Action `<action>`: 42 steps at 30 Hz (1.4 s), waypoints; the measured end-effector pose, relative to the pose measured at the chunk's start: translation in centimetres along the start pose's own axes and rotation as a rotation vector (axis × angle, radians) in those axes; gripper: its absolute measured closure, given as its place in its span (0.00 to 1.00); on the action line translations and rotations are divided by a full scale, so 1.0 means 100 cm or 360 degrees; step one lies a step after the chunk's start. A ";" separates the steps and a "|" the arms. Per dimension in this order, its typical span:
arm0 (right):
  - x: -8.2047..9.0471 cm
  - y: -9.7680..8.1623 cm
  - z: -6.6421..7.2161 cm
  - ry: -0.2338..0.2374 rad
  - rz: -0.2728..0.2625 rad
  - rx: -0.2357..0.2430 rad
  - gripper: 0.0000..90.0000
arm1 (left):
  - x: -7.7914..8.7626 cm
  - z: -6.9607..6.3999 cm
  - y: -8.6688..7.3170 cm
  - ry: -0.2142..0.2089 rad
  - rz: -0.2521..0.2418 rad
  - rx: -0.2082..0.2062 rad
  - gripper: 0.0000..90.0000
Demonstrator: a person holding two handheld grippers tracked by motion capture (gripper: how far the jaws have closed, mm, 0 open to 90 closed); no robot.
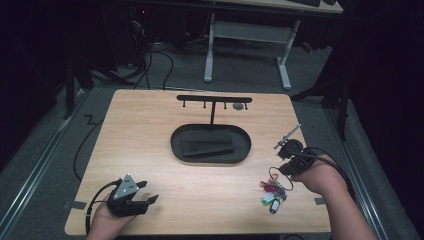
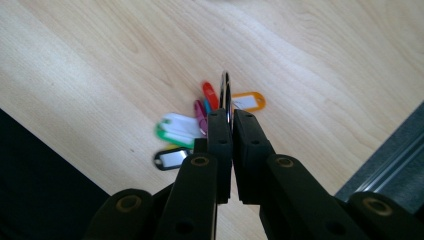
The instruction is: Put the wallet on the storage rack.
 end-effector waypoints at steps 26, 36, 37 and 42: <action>0.043 0.026 0.005 0.0037 -0.0089 0.0030 0.97 | 0.001 0.002 -0.002 0.0014 -0.0012 0.0004 0.39; 0.043 0.036 0.009 0.0015 -0.0058 0.0057 1.00 | 0.002 0.000 -0.001 0.0006 -0.0020 -0.0004 0.39; 0.042 0.037 0.010 0.0022 -0.0060 0.0057 1.00 | 0.002 0.000 -0.001 0.0007 -0.0012 -0.0010 0.39; 0.027 0.036 0.012 0.0049 -0.0035 0.0048 1.00 | 0.000 0.000 -0.001 0.0000 -0.0002 -0.0005 0.39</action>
Point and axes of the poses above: each handheld gripper's, and its own axes: x roughly backward along the jaws, y roughly out of its top, z roughly to its left, the point moved 9 cm from there along -x, roughly forward along the jaws, and after that the axes turned 6 degrees about z, right-handed, at the moved point
